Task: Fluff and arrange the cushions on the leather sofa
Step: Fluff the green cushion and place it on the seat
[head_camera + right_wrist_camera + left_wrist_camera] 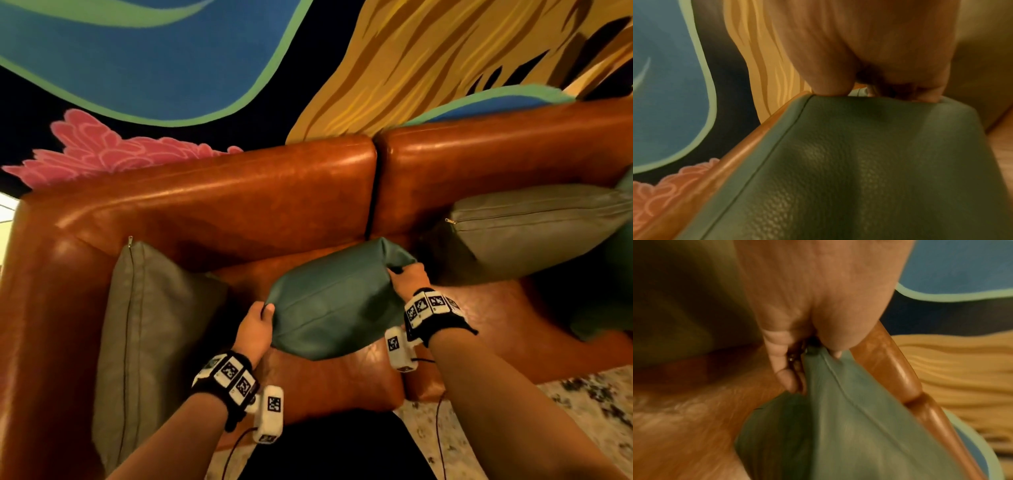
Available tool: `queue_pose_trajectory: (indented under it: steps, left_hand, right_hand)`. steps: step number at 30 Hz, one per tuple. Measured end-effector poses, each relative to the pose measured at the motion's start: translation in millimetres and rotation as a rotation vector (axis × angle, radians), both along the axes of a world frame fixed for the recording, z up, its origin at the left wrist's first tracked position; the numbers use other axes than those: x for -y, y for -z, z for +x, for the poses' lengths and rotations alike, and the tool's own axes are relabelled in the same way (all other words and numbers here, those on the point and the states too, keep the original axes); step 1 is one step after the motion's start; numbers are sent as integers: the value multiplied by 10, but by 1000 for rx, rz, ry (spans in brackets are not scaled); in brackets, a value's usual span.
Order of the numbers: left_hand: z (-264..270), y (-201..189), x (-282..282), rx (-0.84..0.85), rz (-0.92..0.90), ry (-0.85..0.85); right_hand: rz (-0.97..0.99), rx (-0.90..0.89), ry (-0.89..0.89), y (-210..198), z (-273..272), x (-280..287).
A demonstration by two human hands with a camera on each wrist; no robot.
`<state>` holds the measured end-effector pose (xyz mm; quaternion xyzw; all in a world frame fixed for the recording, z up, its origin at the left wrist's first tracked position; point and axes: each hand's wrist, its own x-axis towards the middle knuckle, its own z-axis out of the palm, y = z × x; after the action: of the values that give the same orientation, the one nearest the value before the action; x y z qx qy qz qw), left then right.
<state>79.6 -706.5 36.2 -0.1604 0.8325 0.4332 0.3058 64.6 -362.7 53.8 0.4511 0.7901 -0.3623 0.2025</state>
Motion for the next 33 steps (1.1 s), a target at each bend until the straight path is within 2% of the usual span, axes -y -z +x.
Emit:
queue_pose_trajectory:
  steps: [3,6,8,10,12,14,16,18,19,21,22,23,25,26,29,30,31,33]
  left_hand:
    - [-86,-199,-55,110,172,-118]
    - [-261,-326,52,-57,132,-92]
    - [-377,-381,234,-152,65,-104]
    - [-466,-414,403,-217,30,-179]
    - [-530,-470,475,-242,9,-275]
    - [-580,-507,450,-253,-25,-345]
    - [-612,-501,402,-296,-95,-370]
    - [-625,-489,430,-319,-173,-381]
    - [-625,-503,469,-320,-200,-381]
    - [-612,-517,532,-329,-236,-328]
    - [-601,-531,529,-338,-242,-281]
    - [-588,-551,486,-347,-246,-228]
    - [-540,-581,347,-374,-238,-140]
    - [-507,-592,285,-387,-224,-114]
    - [-436,-520,322,-328,-125,-92]
    - [-429,-476,364,-288,-98,-87]
    - [-425,-448,380,-243,-90,-76]
    - [-392,-419,292,-190,-109,-15]
  right_hand:
    - [87,45,-71,-118,-61,43]
    - [140,-77,-301,-382,-100,0]
    - [34,-215,-380,-568,-98,-140]
    - [-245,-345,-283,-699,-7,-298]
    - [-457,-419,-42,-773,126,-263]
    - [-503,-428,193,-770,207,-96]
    - [-429,-359,236,-801,254,106]
    - [-374,-406,98,-728,298,130]
    - [-321,-430,-52,-708,316,91]
    - [-107,-355,-411,-660,356,-13]
    - [-6,-341,-522,-619,368,-62]
    - [68,-348,-555,-611,365,-77]
    - [156,-401,-437,-547,389,-96]
    - [95,-437,-292,-483,421,-122]
    - [-339,-507,199,-507,491,-35]
    - [-364,-470,315,-520,506,-27]
    - [-300,-399,374,-533,496,-32]
    - [-6,-269,373,-480,449,-57]
